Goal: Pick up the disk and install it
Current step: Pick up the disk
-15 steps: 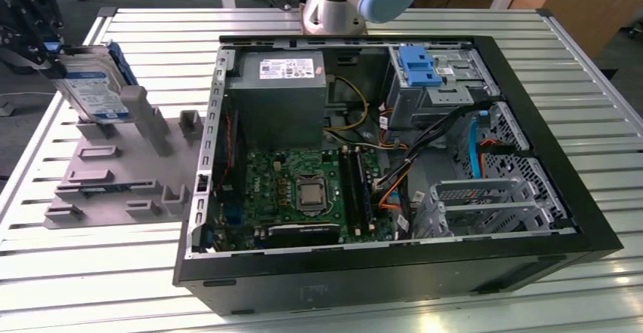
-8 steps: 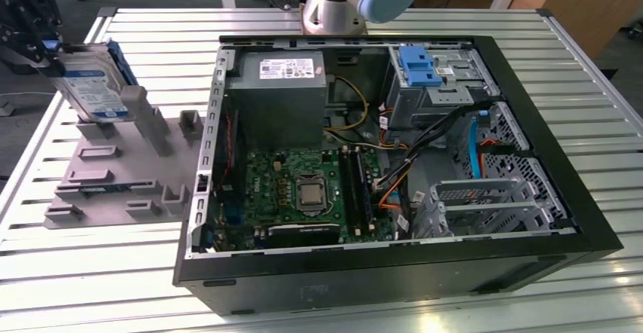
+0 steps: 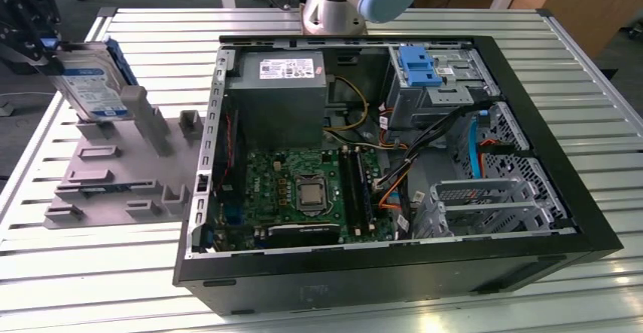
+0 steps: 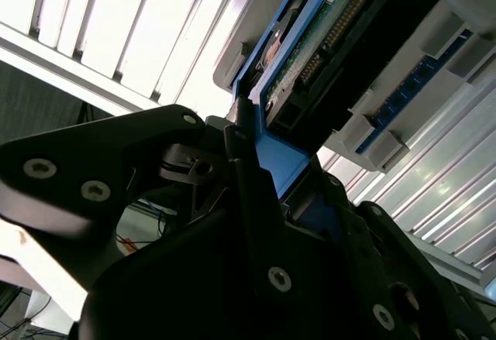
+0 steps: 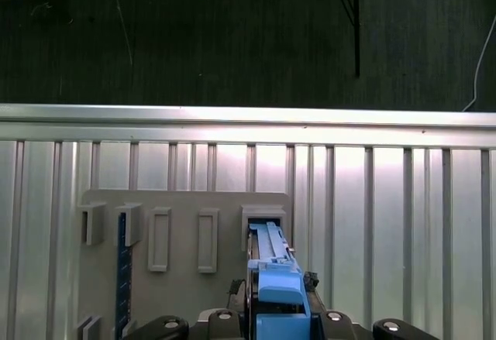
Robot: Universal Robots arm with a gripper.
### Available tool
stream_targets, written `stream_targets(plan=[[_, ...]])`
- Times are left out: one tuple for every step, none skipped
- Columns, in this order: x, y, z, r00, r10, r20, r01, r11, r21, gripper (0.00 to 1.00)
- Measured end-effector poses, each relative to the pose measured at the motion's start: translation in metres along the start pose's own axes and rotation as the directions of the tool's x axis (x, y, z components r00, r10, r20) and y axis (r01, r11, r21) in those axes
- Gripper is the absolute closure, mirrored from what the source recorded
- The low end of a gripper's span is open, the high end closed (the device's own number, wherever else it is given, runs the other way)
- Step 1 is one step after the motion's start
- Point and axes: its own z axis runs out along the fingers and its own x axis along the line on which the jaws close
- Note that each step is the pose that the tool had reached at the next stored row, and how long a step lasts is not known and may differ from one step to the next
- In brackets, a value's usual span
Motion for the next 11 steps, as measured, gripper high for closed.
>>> stream_targets(plan=[[0.0000, 0.0000, -0.0004, 1.0000, 0.000, 0.0000, 0.000, 1.0000, 0.0000, 0.64], [0.0000, 0.0000, -0.0007, 1.0000, 0.000, 0.0000, 0.000, 1.0000, 0.0000, 0.64], [0.0000, 0.0000, -0.0010, 1.0000, 0.000, 0.0000, 0.000, 1.0000, 0.0000, 0.64], [0.0000, 0.0000, -0.0013, 1.0000, 0.000, 0.0000, 0.000, 1.0000, 0.0000, 0.64], [0.0000, 0.0000, -0.0015, 1.0000, 0.000, 0.0001, 0.000, 1.0000, 0.0001, 0.64], [0.0000, 0.0000, -0.0018, 1.0000, 0.000, 0.0000, 0.000, 1.0000, 0.0000, 0.64], [0.0000, 0.0000, -0.0021, 1.0000, 0.000, 0.0000, 0.000, 1.0000, 0.0000, 0.64], [-0.0001, 0.0000, -0.0024, 1.0000, 0.000, 0.0000, 0.000, 1.0000, -0.0001, 0.64], [-0.0001, 0.0001, -0.0028, 1.0000, 0.000, -0.0001, 0.000, 1.0000, -0.0002, 0.64], [-0.0001, 0.0000, -0.0031, 1.0000, 0.000, 0.0000, 0.000, 1.0000, -0.0001, 0.64], [-0.0001, 0.0000, -0.0032, 1.0000, 0.000, 0.0000, 0.000, 1.0000, 0.0000, 0.64]])
